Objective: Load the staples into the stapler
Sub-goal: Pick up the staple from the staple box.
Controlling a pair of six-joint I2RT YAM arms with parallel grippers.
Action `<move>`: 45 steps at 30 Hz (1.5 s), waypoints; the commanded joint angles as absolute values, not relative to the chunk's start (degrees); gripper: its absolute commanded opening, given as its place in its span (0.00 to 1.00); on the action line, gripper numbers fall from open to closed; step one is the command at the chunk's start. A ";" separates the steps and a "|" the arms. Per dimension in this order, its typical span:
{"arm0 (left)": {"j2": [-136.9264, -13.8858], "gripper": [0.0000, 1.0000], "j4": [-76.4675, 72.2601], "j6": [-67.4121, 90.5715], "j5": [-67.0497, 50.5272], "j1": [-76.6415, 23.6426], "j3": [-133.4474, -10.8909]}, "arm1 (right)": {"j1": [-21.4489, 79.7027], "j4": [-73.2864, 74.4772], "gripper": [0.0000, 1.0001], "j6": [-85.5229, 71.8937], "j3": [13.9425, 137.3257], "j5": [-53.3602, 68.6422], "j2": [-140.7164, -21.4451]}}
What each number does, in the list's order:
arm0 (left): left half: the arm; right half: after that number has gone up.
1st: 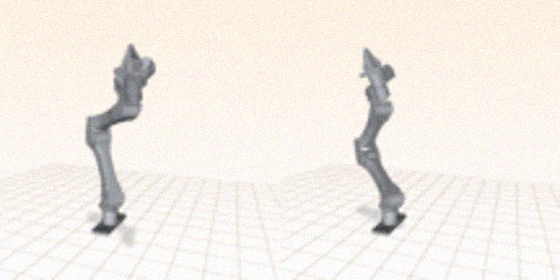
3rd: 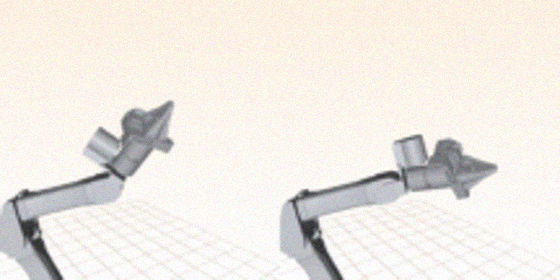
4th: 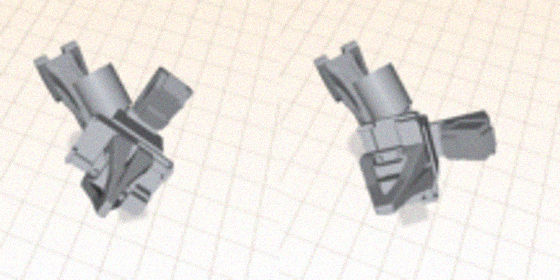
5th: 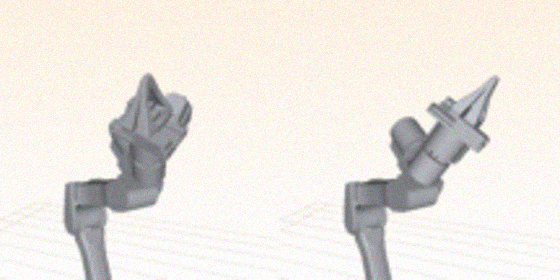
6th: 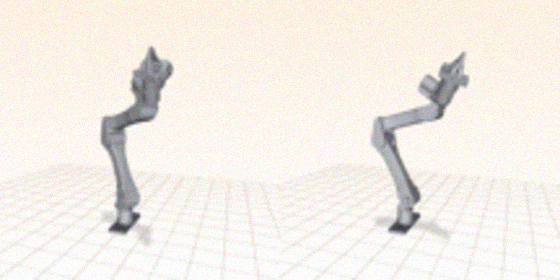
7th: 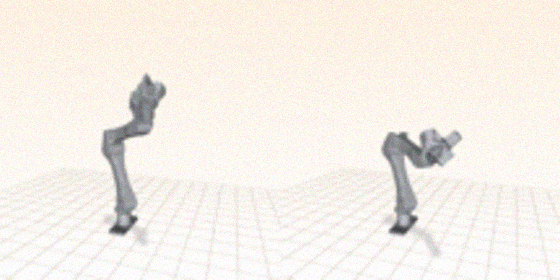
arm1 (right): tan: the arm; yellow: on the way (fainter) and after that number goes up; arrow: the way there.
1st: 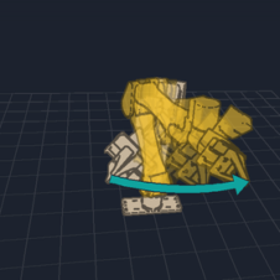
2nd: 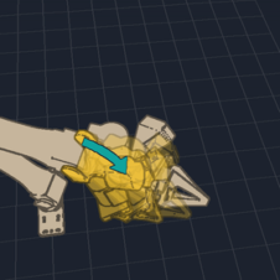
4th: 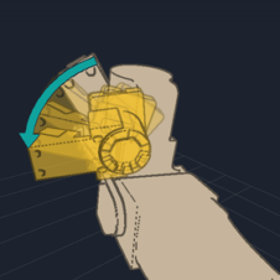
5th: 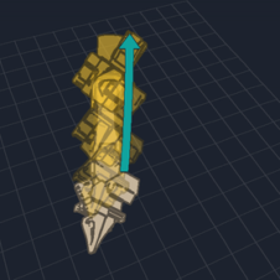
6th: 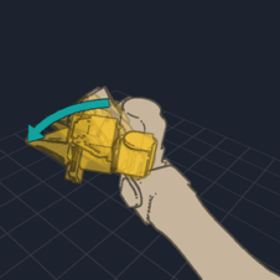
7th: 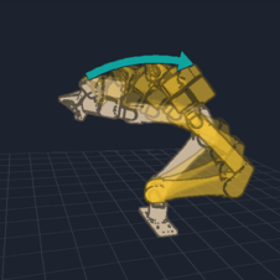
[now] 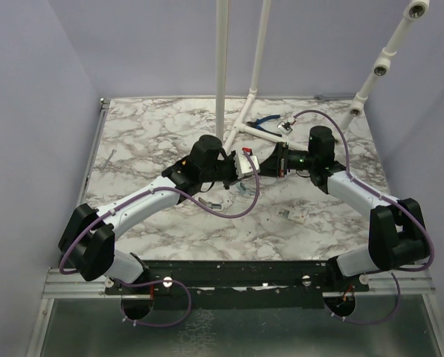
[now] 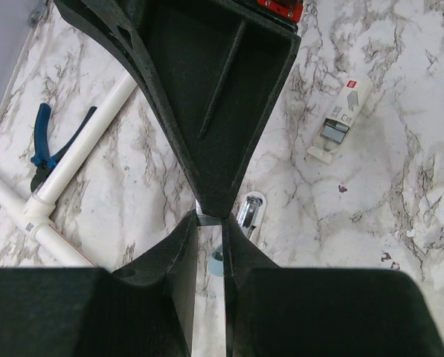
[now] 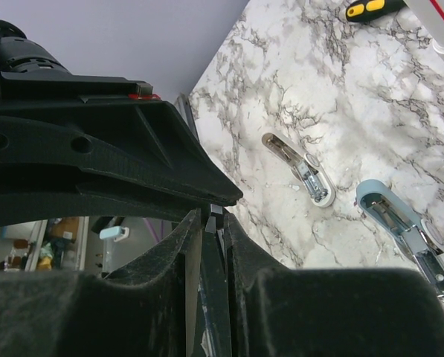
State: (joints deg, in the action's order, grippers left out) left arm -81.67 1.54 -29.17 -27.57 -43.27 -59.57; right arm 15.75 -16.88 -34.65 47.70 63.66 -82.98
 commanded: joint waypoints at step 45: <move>-83.67 0.11 5.55 -34.37 -35.77 -43.71 -58.62 | 14.81 -8.15 0.43 -16.34 49.56 75.86 -87.99</move>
